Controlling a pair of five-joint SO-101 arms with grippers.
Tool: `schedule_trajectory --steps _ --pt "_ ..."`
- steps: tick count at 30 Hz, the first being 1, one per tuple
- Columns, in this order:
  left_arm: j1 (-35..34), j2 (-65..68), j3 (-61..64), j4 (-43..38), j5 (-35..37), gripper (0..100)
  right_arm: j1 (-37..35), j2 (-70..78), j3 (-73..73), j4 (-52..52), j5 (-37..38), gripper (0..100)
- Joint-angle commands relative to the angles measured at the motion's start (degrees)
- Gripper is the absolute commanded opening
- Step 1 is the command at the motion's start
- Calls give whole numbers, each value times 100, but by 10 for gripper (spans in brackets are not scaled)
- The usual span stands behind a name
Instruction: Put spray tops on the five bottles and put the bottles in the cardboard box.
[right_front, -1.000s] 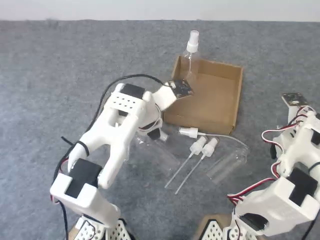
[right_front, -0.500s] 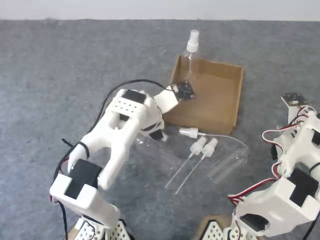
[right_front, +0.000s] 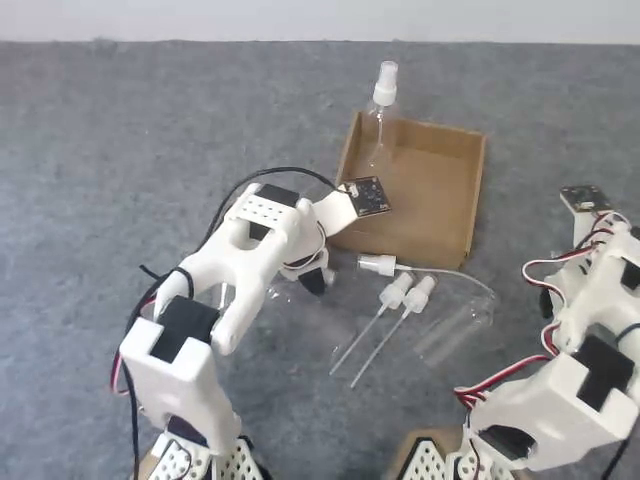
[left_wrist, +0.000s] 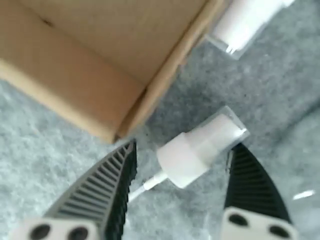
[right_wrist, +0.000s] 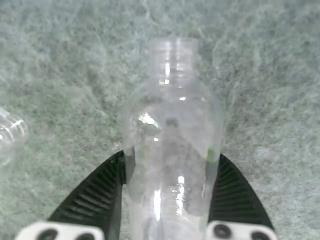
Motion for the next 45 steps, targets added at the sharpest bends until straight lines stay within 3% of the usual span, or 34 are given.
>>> schedule_trajectory --steps 1,10,21,30,36,40,45 --pt "18 -255 -198 -97 18 243 84 -426 -35 -75 62 152" --pt "-185 -255 -198 -88 9 104 75 -426 -35 -57 53 152" --pt "-211 -1204 -224 536 -18 100 84 -426 -35 -48 62 152" --pt "-1143 -2145 -971 941 316 98 75 -426 -35 -31 44 152" --pt "-1301 -2136 -1305 1468 343 101 57 -426 -35 -22 26 152" --pt "-1213 -2127 -1051 1257 563 110 75 -426 -35 -22 26 152" --pt "-1064 -2119 -286 492 396 197 84 -426 -35 -22 44 152"
